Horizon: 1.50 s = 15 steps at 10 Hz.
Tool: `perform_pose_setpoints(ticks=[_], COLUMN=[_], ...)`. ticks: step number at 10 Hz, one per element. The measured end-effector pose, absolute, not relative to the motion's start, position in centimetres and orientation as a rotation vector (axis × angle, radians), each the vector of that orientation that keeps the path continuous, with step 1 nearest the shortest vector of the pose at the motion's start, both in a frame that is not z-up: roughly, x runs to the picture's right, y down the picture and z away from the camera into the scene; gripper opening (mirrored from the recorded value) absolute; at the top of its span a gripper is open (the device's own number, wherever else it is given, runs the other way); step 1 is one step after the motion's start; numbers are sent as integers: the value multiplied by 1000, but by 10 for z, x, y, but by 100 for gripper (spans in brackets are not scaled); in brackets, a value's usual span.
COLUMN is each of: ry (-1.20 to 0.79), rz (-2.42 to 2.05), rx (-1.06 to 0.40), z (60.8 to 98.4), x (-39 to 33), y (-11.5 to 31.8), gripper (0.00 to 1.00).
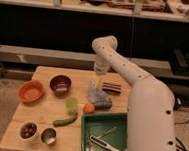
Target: Stack bowls on top of each other
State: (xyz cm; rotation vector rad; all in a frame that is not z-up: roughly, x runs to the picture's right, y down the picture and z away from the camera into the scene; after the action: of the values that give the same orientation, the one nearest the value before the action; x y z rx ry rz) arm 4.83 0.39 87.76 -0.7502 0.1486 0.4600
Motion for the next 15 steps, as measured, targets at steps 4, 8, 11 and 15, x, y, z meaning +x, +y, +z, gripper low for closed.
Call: perform_pose_setpoints(ticks=[4,8,11,15], ry=[148,55,-52,-100], rz=[460,249,24,-99], rx=[-750,-785,-800,-782], z=[878,872,863,859], x=[48,24,0,-20], y=[4,11,23,29], gripper=[80,80,80,80])
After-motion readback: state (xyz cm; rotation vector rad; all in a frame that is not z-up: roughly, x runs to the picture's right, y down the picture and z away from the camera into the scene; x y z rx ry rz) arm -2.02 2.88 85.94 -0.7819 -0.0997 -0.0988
